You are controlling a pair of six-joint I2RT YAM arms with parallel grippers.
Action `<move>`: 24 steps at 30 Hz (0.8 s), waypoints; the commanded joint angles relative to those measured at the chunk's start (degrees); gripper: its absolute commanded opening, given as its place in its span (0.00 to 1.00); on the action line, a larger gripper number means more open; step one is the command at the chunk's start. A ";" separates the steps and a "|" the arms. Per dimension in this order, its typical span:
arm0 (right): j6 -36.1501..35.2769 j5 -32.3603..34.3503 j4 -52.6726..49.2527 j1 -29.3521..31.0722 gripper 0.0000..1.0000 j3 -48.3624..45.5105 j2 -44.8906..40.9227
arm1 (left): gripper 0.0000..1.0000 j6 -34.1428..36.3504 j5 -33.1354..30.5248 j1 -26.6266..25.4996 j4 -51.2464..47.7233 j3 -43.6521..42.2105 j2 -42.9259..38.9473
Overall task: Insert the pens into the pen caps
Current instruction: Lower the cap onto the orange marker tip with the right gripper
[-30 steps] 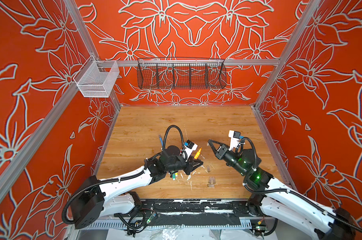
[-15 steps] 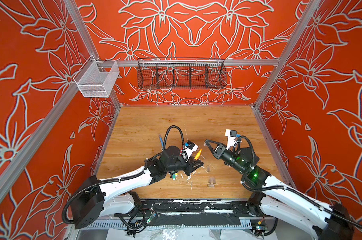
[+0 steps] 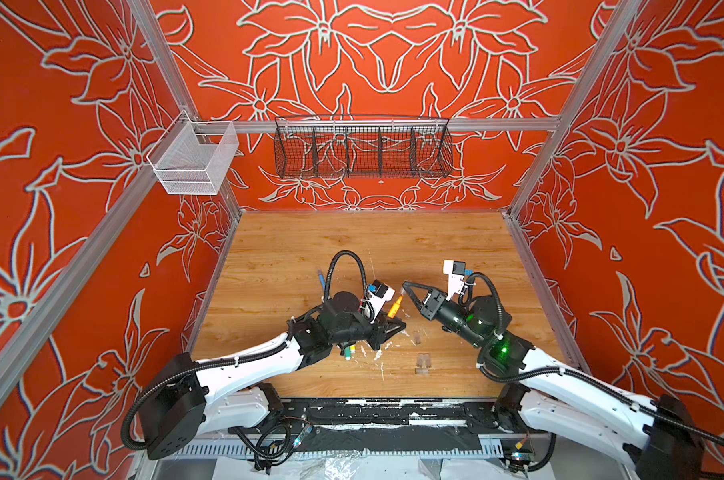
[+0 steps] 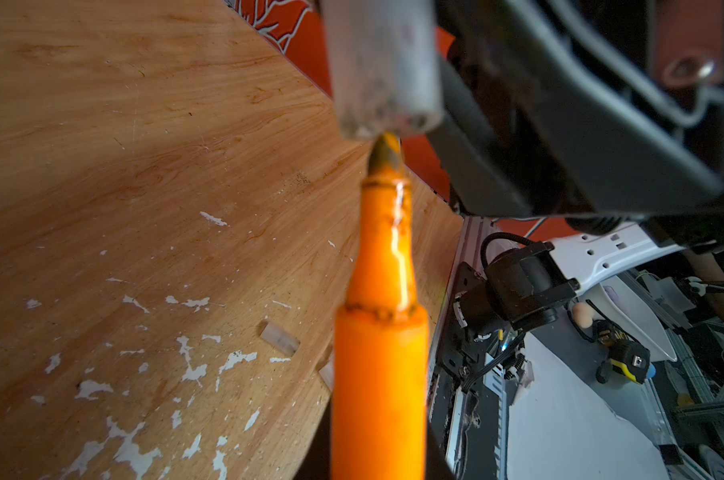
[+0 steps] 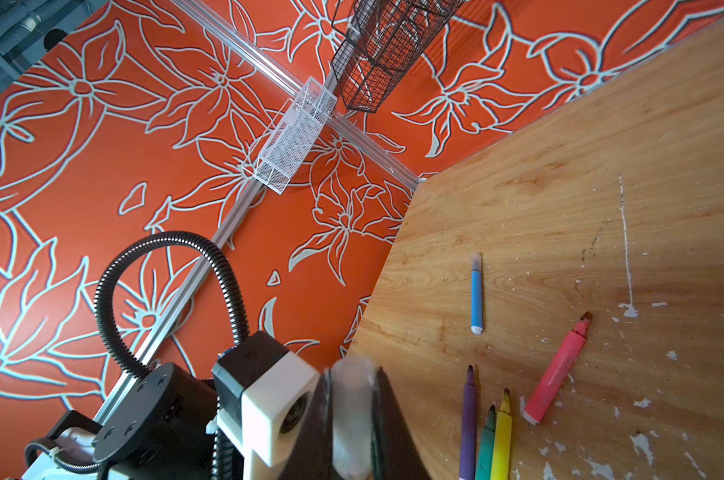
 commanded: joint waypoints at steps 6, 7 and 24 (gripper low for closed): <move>-0.45 1.68 2.76 2.75 0.00 -0.22 -0.32 | 0.00 0.15 -3.13 -0.49 0.27 -0.59 -1.39; -0.80 2.45 2.53 3.29 0.00 -0.28 -0.39 | 0.00 0.19 -2.90 -0.49 0.29 -0.45 -1.47; -2.48 6.01 7.75 7.55 0.00 -2.84 3.17 | 0.00 -7.56 6.78 5.55 6.12 -3.02 -3.08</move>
